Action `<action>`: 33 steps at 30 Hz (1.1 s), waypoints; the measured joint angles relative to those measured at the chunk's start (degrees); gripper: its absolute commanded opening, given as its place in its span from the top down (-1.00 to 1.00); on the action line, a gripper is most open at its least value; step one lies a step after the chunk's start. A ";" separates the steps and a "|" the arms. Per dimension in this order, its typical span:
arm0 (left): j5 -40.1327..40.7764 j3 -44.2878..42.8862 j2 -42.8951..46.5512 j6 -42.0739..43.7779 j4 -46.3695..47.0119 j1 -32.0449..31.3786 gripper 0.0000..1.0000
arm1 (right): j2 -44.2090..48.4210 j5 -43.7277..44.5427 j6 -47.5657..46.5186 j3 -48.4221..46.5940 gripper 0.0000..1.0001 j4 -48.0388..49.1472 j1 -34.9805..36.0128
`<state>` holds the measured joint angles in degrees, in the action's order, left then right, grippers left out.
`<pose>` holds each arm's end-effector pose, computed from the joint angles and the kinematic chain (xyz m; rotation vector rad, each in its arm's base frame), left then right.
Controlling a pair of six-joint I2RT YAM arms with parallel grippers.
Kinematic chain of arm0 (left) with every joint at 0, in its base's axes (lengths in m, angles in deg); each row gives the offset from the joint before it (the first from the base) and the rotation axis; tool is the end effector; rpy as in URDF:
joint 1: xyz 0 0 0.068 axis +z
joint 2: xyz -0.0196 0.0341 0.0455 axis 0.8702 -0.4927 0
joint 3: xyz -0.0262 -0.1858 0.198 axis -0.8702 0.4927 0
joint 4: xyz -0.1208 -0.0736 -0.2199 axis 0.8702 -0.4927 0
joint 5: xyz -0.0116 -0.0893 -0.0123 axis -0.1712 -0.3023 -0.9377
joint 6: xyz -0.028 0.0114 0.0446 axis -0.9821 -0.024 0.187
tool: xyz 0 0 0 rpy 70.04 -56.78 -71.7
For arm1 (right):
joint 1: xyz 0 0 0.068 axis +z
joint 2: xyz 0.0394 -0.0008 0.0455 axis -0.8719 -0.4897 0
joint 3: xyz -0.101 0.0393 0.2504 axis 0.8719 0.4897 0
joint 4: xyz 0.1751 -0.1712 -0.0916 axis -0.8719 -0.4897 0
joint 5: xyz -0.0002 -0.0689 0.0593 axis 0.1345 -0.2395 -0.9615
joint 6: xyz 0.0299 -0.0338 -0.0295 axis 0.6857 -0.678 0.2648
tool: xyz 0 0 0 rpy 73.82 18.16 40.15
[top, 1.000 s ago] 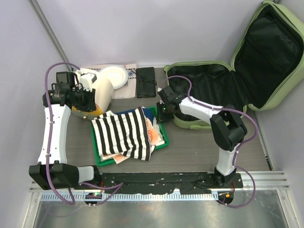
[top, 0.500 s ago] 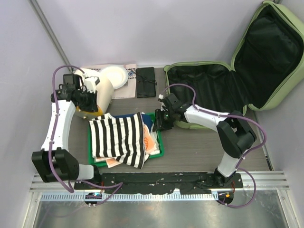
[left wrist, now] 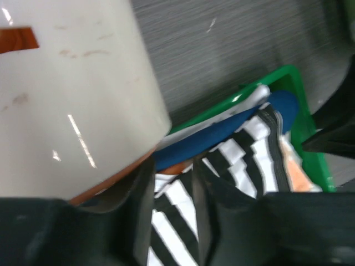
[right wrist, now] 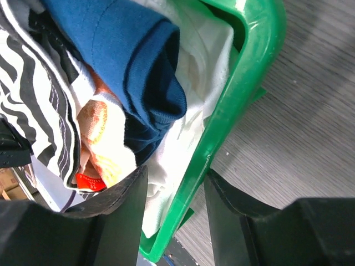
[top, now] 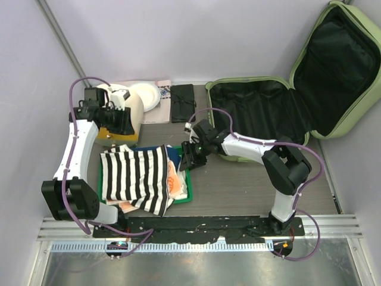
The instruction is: Open, take out, and arrange the luggage
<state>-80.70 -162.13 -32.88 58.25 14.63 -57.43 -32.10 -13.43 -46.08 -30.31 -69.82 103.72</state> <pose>0.2887 0.0014 0.3292 0.2895 2.4749 -0.4284 0.2612 0.2676 0.1844 -0.5436 2.7060 1.0731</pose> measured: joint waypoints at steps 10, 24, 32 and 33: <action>-6.32 -7.89 3.91 -2.78 -4.85 -0.28 -0.36 | -5.16 -2.62 0.98 -5.77 -0.41 2.89 4.44; -13.07 -8.24 6.01 -12.04 -4.37 1.57 -0.40 | 9.35 -8.22 -29.70 -1.29 -0.35 -4.02 -2.16; -13.66 -11.76 4.61 -13.44 -3.58 1.75 -0.54 | 8.59 -8.68 -58.88 2.62 -0.32 -7.21 -0.28; -13.66 -12.26 4.46 -13.49 -3.54 1.79 -0.57 | 7.34 -8.48 -60.13 2.69 -0.32 -6.82 0.33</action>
<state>-94.36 -174.39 -28.42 44.76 11.09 -55.64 -24.75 -21.91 -106.21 -27.63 -76.64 104.05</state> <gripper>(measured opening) 0.752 0.668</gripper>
